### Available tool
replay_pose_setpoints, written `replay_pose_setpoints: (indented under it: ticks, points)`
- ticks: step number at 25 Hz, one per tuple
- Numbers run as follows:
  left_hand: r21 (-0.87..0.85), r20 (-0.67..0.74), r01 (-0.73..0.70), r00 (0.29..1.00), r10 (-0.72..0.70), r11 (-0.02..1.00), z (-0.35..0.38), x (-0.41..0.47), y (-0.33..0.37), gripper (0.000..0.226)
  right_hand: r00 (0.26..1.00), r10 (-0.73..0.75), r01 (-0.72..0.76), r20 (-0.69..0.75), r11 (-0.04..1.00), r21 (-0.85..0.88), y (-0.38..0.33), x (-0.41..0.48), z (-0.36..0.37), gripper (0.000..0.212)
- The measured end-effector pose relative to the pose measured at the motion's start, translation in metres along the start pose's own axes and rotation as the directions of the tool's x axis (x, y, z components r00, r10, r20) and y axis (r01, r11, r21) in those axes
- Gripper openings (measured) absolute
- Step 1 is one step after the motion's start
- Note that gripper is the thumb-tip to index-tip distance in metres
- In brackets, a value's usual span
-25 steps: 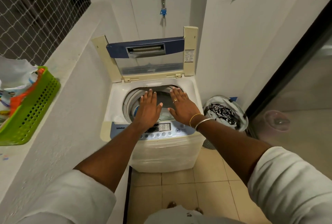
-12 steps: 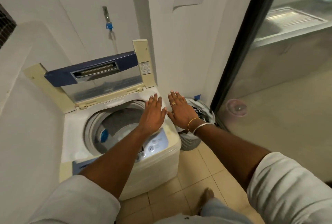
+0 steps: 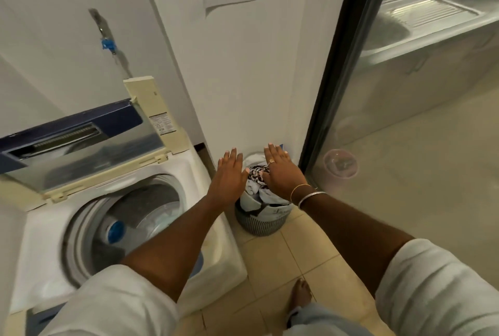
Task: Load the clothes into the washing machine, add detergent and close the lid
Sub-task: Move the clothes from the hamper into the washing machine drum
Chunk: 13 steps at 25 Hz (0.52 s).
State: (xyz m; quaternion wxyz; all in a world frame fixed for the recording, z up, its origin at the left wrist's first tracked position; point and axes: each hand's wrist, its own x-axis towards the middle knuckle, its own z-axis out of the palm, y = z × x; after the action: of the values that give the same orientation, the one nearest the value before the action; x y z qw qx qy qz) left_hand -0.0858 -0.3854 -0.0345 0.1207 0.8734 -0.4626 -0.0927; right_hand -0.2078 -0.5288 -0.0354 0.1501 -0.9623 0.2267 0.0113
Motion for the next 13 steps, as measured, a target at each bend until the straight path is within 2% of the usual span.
replay_pose_setpoints:
  ticks: [6, 13]
  points:
    - [-0.019, 0.066, 0.076, 0.995, -0.075, 0.997, 0.032, 0.064, 0.027, 0.055, 0.994, -0.043, 0.043, 0.104, 0.999, -0.003, 0.08, 0.047, 0.0, 0.073]
    - [-0.085, 0.134, 0.141, 0.983, -0.129, 0.986, 0.068, 0.116, 0.02, 0.053, 0.982, -0.041, 0.037, 0.182, 0.999, 0.021, 0.129, 0.107, 0.024, 0.071]
